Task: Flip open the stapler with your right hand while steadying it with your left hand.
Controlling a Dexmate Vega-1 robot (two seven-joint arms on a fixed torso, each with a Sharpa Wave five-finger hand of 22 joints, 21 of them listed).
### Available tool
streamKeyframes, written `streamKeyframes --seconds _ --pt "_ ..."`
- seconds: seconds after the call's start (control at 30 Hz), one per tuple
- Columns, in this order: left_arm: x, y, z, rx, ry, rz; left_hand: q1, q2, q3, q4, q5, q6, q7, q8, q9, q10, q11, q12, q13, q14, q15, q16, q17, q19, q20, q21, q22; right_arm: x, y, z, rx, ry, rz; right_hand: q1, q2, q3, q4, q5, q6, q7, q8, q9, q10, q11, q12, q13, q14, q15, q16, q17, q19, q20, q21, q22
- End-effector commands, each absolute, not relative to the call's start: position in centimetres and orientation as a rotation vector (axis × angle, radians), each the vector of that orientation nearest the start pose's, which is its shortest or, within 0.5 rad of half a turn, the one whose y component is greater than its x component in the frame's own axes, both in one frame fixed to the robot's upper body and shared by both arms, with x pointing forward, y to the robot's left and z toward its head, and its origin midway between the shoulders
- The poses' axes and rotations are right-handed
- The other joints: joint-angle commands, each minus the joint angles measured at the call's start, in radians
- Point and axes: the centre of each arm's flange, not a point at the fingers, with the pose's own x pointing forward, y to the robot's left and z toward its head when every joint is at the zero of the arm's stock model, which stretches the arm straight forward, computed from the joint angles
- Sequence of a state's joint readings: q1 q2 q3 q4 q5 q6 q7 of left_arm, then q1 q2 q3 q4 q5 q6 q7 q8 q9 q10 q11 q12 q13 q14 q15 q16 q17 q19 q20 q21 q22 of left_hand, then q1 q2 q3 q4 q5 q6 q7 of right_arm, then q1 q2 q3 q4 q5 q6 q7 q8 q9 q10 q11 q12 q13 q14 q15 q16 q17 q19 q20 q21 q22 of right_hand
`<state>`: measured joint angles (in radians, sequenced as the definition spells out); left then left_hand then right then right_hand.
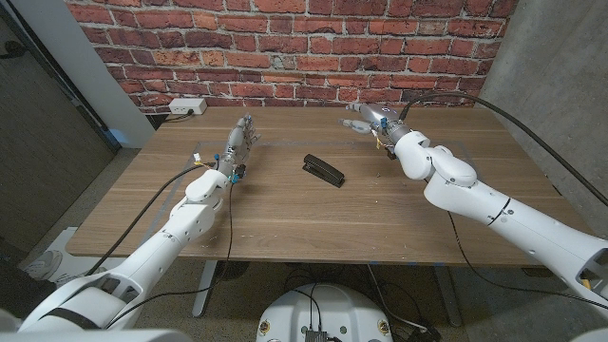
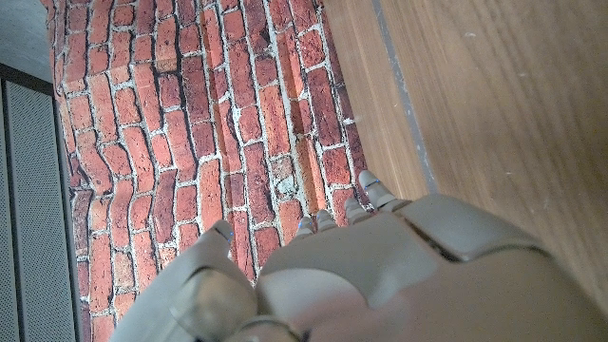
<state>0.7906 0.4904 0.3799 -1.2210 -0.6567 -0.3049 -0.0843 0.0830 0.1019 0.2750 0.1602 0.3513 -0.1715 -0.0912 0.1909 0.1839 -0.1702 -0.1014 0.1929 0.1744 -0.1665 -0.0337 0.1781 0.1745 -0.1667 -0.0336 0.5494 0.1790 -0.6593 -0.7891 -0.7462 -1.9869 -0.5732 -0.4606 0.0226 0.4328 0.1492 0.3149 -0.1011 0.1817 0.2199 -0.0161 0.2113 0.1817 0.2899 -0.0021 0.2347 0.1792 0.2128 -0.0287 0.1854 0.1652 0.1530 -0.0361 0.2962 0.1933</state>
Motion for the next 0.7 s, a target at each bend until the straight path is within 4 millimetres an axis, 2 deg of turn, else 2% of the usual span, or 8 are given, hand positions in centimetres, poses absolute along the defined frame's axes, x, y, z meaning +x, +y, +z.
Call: streamKeyframes --seconds 0.03,0.27,0.4,0.7 --pt "66.2 29.3 -2.5 -0.039 -0.587 -0.231 0.005 0.055 0.005 0.005 0.000 -0.170 -0.008 0.002 0.002 -0.140 0.007 0.002 0.005 -0.087 -0.036 0.008 0.002 -0.096 -0.005 -0.003 0.004 55.0 -13.2 6.9 -1.539 -0.704 -0.069 0.024 0.002 0.008 -0.013 -0.003 -0.001 -0.003 -0.004 0.004 0.005 -0.001 -0.004 0.002 0.002 -0.003 -0.004 0.002 0.013 0.009 -0.002 0.003" --pt "66.3 29.3 -2.6 -0.039 -0.584 -0.234 0.004 0.056 0.006 0.006 0.000 -0.171 -0.008 0.002 0.002 -0.141 0.007 0.001 0.005 -0.087 -0.036 0.008 0.002 -0.096 -0.003 -0.006 0.004 55.1 -12.0 6.5 -1.579 -0.702 -0.039 0.046 0.006 0.016 -0.026 -0.003 -0.019 -0.010 -0.014 0.004 -0.012 -0.008 -0.014 0.003 0.000 0.001 -0.006 0.002 0.016 0.011 -0.004 0.003" --pt "66.4 29.3 -2.5 -0.038 -0.585 -0.234 0.004 0.056 0.007 0.006 -0.001 -0.170 -0.008 0.002 0.002 -0.141 0.008 0.001 0.005 -0.087 -0.038 0.008 0.002 -0.095 -0.003 -0.006 0.004 55.2 -11.2 6.3 -1.602 -0.703 -0.035 0.060 0.005 0.020 -0.034 -0.003 -0.030 -0.004 -0.019 0.004 -0.012 -0.007 -0.016 0.003 0.001 0.004 -0.006 0.002 0.021 0.016 -0.004 0.003" --pt "66.4 29.5 -2.5 -0.040 -0.585 -0.229 0.004 0.056 0.008 0.006 -0.001 -0.170 -0.006 0.002 0.002 -0.140 0.008 0.002 0.005 -0.086 -0.038 0.008 0.002 -0.094 -0.001 -0.009 0.004 55.7 -9.0 5.9 -1.655 -0.692 -0.010 0.084 -0.011 0.021 -0.049 -0.003 -0.044 -0.001 -0.023 0.005 -0.014 -0.010 -0.019 0.003 0.006 0.000 -0.006 0.002 0.031 0.028 -0.004 0.002"
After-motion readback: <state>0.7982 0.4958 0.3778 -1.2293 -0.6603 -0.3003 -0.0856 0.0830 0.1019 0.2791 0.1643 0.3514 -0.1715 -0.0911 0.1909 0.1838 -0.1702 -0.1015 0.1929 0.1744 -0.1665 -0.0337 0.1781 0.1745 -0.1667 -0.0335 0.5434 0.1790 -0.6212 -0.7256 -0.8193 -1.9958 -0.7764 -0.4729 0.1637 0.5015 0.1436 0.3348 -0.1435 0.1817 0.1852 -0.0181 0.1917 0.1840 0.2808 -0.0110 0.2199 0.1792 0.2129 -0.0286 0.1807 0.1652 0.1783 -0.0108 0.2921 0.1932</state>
